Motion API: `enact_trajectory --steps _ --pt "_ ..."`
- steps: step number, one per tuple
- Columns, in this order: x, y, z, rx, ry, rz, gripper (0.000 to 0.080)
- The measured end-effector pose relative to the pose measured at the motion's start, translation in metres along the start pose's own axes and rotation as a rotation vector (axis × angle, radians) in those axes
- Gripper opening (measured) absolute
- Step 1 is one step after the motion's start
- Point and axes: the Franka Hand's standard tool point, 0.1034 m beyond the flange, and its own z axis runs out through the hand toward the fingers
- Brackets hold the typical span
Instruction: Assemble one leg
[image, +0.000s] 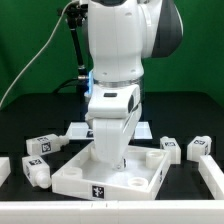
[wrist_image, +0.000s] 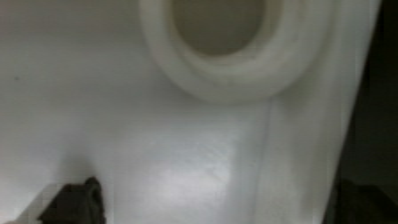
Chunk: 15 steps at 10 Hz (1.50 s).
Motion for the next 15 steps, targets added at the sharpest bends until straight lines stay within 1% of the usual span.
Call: enact_trajectory --steps 1,2,4,5,6,7,10,11,13,15 --pt "-0.001 0.000 -0.001 0.002 -0.001 0.004 0.0509" --pt "-0.001 0.000 -0.002 0.003 -0.002 0.008 0.0509" --pt "-0.001 -0.001 0.000 0.007 -0.002 0.008 0.0236" --pt "-0.001 -0.001 0.000 0.007 -0.003 0.008 0.0236" --pt "-0.002 -0.001 0.000 0.005 -0.002 0.008 0.0069" --pt "-0.001 0.001 -0.001 -0.002 0.000 0.008 0.0058" --pt "-0.001 0.003 -0.002 -0.007 0.001 0.005 0.0058" --pt "0.000 0.008 -0.007 -0.014 -0.008 -0.066 0.0058" --pt "0.011 0.014 -0.002 -0.010 -0.027 -0.182 0.0054" --pt "0.025 0.015 0.000 -0.005 -0.035 -0.242 0.0054"
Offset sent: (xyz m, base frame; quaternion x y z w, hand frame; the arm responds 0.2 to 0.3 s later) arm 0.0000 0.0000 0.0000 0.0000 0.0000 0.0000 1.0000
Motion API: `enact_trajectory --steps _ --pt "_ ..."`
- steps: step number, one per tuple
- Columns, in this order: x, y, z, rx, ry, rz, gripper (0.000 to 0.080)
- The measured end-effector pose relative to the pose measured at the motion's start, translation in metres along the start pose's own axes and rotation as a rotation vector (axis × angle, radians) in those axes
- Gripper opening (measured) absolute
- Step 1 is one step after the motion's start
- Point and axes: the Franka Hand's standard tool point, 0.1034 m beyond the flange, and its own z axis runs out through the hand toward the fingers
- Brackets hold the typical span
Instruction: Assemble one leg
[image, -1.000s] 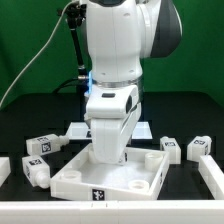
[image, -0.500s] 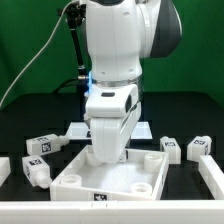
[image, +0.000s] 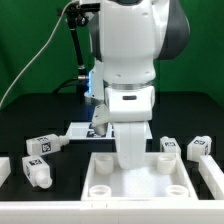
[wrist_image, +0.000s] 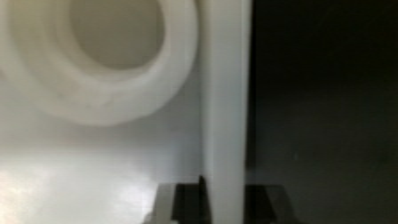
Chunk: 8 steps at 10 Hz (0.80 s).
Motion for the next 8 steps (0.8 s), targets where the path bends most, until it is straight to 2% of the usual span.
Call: enact_trajectory --steps 4,6,7,8 --pt "0.025 0.000 0.000 0.011 0.002 -0.011 0.0055" --pt "0.026 0.000 0.000 0.012 0.002 -0.010 0.0055" --pt "0.027 0.001 -0.002 0.008 0.002 -0.003 0.0127" --pt "0.027 0.002 -0.006 0.000 0.001 0.022 0.0127"
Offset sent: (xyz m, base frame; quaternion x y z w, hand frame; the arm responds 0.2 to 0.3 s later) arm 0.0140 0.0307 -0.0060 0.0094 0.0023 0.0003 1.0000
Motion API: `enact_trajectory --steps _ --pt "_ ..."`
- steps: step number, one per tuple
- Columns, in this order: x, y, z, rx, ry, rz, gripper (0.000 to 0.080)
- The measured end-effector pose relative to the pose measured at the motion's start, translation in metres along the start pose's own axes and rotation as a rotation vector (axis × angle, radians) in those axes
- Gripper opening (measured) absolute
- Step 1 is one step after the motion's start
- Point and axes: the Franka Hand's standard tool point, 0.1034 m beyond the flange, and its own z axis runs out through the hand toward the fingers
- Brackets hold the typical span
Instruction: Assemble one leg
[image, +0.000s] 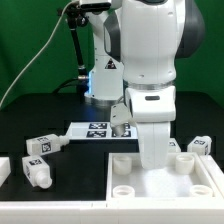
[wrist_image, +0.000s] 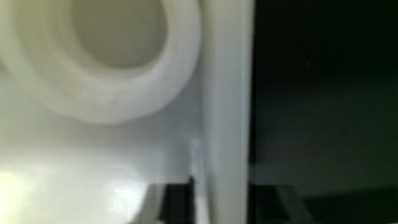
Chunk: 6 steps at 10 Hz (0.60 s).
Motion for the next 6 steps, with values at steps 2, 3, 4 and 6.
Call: enact_trajectory --steps 2,3,4,6 --pt "0.004 0.002 -0.020 -0.029 -0.003 0.044 0.0515" --pt "0.006 0.001 -0.030 -0.043 -0.004 0.091 0.0515" --pt "0.006 -0.002 -0.035 -0.052 -0.005 0.110 0.0606" --pt "0.004 -0.003 -0.028 -0.040 0.000 0.163 0.0642"
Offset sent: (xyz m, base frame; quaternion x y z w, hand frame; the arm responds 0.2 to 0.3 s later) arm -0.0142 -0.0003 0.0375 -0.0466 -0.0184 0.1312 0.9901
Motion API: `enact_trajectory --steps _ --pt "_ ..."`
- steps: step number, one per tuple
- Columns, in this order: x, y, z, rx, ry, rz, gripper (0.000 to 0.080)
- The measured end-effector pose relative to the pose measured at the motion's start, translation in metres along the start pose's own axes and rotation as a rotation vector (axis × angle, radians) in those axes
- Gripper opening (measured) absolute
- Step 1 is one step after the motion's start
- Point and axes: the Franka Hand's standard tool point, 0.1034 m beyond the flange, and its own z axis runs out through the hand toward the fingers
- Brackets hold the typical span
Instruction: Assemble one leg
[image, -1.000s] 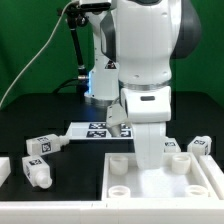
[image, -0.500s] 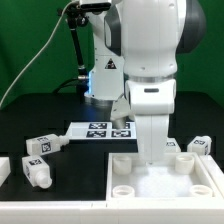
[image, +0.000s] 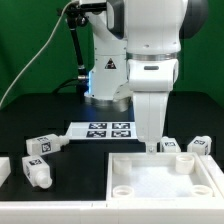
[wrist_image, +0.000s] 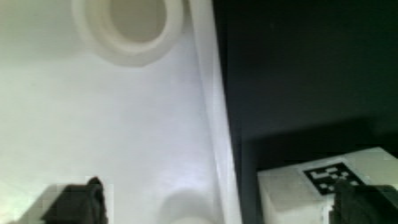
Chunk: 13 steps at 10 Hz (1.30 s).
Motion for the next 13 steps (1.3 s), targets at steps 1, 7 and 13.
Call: enact_trajectory --steps 1,7,13 --pt "0.000 0.000 0.000 0.000 0.000 0.085 0.0647" --pt "0.011 -0.007 0.001 -0.026 0.035 0.792 0.0649" --pt "0.026 -0.009 0.001 0.025 0.071 1.218 0.0649"
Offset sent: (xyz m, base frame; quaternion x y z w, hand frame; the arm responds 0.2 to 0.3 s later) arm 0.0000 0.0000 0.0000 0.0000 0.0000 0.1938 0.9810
